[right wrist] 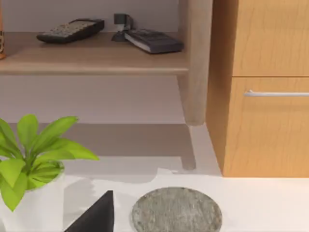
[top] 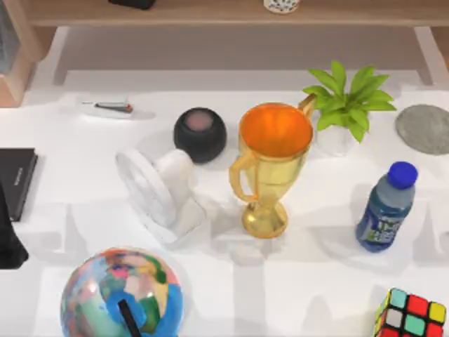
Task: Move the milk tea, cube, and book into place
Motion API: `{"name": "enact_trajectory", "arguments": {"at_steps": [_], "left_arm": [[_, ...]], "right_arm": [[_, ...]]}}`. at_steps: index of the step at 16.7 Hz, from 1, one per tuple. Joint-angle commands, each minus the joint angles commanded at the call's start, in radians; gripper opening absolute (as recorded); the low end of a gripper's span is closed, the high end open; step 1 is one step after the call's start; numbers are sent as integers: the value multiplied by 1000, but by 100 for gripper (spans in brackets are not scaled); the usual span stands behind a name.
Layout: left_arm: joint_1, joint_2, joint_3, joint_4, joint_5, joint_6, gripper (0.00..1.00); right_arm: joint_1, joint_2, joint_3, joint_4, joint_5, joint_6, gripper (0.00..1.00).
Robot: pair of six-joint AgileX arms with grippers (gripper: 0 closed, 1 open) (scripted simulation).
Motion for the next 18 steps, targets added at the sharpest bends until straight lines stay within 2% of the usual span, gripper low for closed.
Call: {"name": "enact_trajectory", "arguments": {"at_steps": [4,8,18], "left_arm": [[0,0,0,0,0,0,100],[0,0,0,0,0,0,100],[0,0,0,0,0,0,100]], "right_arm": [[15,31,30,16,11,-1,100],[85,220,183,92,78,-1,100],[364,1214,819,401,389,7,100]]}}
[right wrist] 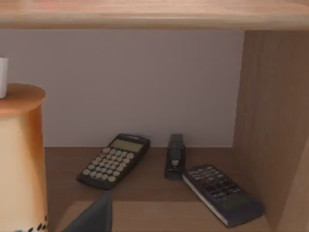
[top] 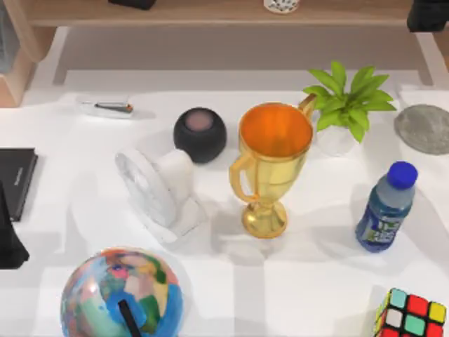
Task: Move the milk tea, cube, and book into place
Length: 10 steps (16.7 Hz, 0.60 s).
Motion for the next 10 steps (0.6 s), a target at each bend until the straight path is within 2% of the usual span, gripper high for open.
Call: {"name": "enact_trajectory", "arguments": {"at_steps": [5,10], "left_arm": [[0,0,0,0,0,0,100],[0,0,0,0,0,0,100]], "right_arm": [[132,478,299,147,141,1,100],[219,765,496,245,234,2,100]]}}
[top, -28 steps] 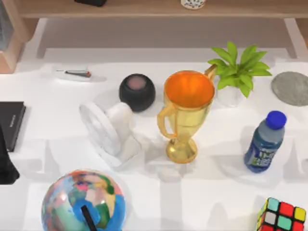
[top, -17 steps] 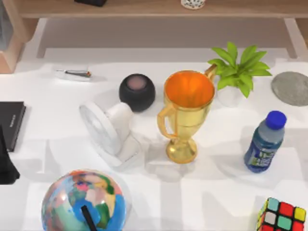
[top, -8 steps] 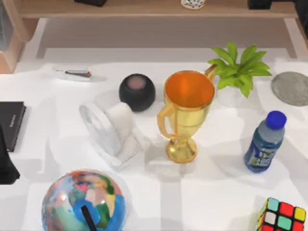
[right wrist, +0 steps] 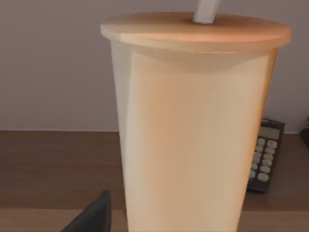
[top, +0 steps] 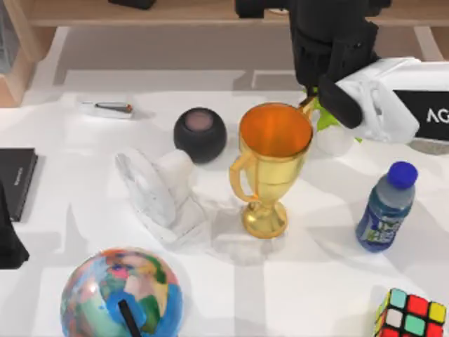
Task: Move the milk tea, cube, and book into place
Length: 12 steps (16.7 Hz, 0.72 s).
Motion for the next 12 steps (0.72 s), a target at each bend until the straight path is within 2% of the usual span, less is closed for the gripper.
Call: {"name": "enact_trajectory", "arguments": {"at_steps": [8,12], "left_arm": [[0,0,0,0,0,0,100],[0,0,0,0,0,0,100]], "right_arm": [[12,53,38,17,15,0,100],[-7,118,140,-15,-7,-1,100]]}}
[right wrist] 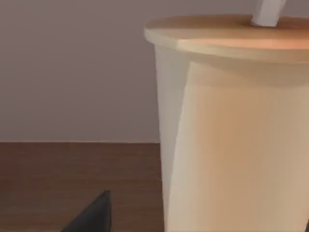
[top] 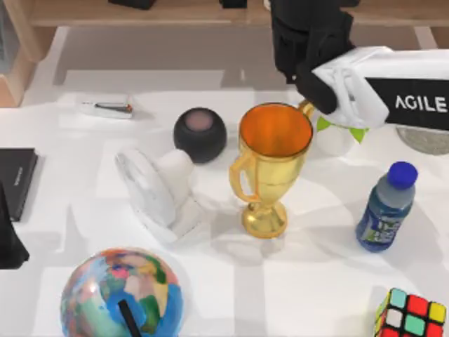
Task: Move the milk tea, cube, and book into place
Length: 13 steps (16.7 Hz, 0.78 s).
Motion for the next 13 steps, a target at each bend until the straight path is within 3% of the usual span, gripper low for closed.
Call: {"name": "enact_trajectory", "arguments": {"at_steps": [7,13], "left_arm": [[0,0,0,0,0,0,100],[0,0,0,0,0,0,100]], "right_arm": [[-63,162,264,-99,-60,-2,100],[-70,180,292,-110,-67,-3,100]]}}
